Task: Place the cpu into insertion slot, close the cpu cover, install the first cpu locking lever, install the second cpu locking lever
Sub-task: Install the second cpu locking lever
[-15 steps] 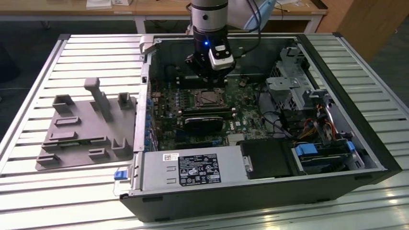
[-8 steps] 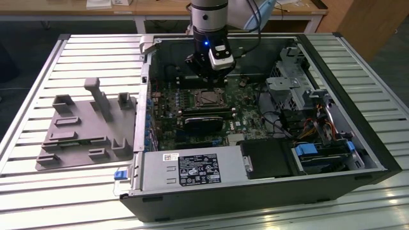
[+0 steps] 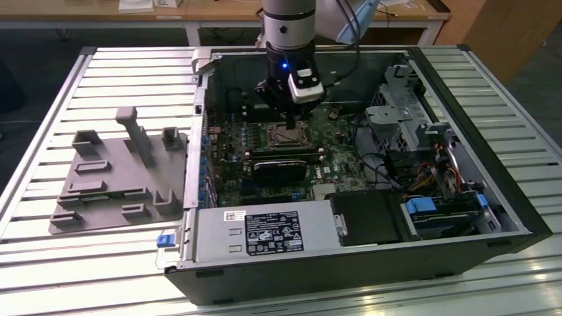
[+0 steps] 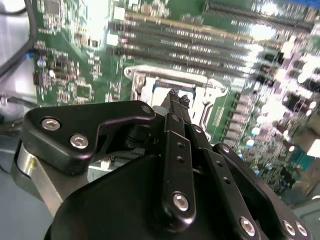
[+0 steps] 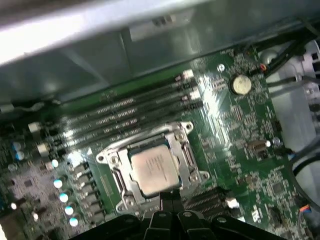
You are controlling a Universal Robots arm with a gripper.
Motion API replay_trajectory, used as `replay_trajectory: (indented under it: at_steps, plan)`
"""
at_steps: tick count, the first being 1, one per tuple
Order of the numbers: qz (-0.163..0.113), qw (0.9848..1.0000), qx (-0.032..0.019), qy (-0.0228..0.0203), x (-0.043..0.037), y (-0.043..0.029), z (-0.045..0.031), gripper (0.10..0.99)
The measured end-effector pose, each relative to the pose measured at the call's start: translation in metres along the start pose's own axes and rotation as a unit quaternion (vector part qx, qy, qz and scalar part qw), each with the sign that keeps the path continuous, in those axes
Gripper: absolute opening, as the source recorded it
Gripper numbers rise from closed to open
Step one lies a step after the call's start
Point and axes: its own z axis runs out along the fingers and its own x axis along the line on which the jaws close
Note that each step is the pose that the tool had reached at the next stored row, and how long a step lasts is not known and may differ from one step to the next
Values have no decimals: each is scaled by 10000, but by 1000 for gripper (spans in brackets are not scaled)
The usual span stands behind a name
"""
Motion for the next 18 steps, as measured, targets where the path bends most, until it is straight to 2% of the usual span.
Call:
replay_trajectory:
  at_steps: [8,9,13,18]
  plan:
    - [1,10000,-10,4,-56,-152,13,102]
    - [2,10000,-26,10,-60,-165,15,102]
    - [-5,9999,-140,53,-54,-201,32,102]
    - [-144,9996,-217,72,-35,-226,57,102]
